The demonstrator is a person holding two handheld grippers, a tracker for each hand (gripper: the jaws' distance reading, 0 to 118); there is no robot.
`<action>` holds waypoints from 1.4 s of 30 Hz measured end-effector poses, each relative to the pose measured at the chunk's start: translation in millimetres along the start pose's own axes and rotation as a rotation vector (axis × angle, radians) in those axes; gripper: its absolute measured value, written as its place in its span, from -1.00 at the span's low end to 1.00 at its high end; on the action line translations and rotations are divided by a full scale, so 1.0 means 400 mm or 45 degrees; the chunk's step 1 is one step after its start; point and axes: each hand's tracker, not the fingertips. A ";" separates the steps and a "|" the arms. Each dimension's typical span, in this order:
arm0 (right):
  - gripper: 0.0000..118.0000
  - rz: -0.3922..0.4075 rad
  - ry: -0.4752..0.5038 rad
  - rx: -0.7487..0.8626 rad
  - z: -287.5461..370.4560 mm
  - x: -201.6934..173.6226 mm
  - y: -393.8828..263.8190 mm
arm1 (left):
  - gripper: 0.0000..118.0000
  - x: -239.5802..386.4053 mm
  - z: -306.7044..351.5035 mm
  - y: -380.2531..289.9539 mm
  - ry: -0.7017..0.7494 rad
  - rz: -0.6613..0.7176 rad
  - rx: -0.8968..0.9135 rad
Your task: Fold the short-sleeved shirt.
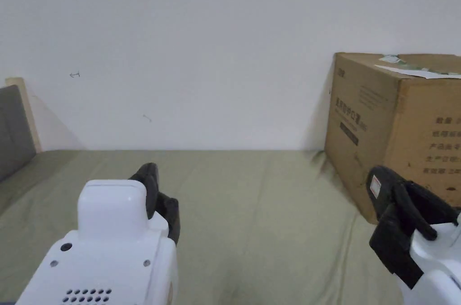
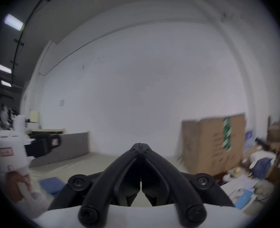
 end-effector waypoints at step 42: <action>1.00 0.190 -0.228 -0.230 0.002 0.021 -0.132 | 0.99 0.046 0.030 -0.120 0.061 -0.110 -0.143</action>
